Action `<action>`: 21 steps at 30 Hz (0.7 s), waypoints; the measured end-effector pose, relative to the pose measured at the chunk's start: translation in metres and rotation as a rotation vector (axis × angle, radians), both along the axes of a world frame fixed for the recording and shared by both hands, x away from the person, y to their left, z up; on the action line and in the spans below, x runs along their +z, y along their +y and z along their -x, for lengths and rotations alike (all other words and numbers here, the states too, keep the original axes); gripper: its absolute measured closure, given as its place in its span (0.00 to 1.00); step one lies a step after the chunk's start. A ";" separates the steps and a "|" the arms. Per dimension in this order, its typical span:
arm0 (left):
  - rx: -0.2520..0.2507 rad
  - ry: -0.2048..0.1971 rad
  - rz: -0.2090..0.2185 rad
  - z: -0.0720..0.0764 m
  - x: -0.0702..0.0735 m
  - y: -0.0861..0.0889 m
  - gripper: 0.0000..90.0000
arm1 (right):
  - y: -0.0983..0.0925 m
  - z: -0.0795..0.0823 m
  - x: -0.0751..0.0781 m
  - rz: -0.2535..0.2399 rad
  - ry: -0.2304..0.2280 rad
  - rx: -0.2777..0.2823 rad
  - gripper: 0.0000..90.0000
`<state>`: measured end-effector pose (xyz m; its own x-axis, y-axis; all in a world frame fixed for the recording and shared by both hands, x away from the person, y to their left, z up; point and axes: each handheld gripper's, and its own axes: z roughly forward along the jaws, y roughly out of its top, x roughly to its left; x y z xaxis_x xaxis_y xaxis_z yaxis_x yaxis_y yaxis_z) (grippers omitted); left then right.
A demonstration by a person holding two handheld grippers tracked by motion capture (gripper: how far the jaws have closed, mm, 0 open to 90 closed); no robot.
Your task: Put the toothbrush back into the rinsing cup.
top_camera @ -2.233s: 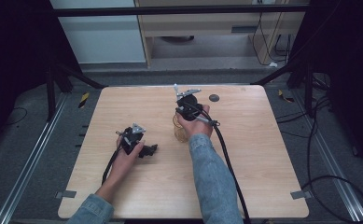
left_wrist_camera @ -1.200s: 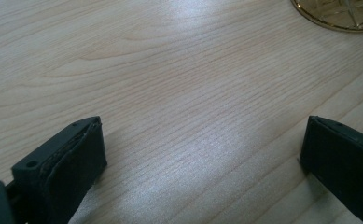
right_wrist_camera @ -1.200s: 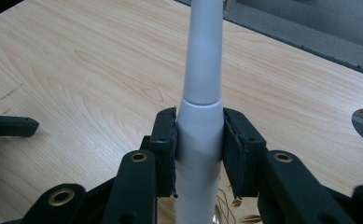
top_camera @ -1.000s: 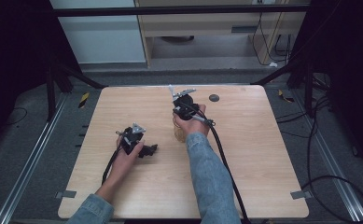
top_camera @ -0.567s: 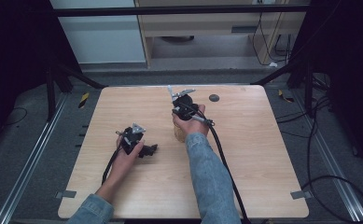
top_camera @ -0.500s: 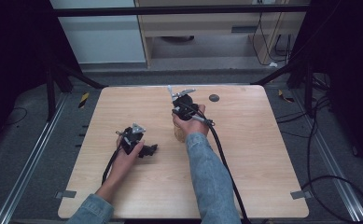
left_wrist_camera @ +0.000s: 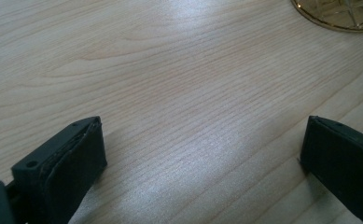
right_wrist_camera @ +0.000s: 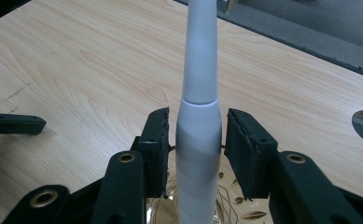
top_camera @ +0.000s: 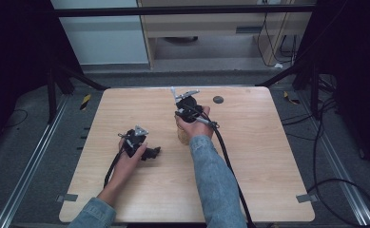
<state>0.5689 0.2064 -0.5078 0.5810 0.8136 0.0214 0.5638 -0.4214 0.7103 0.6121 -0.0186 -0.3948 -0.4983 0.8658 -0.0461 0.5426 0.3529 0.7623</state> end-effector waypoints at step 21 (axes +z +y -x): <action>0.000 0.000 0.000 0.000 0.000 0.000 0.00 | -0.002 0.003 0.006 -0.003 -0.019 -0.018 0.52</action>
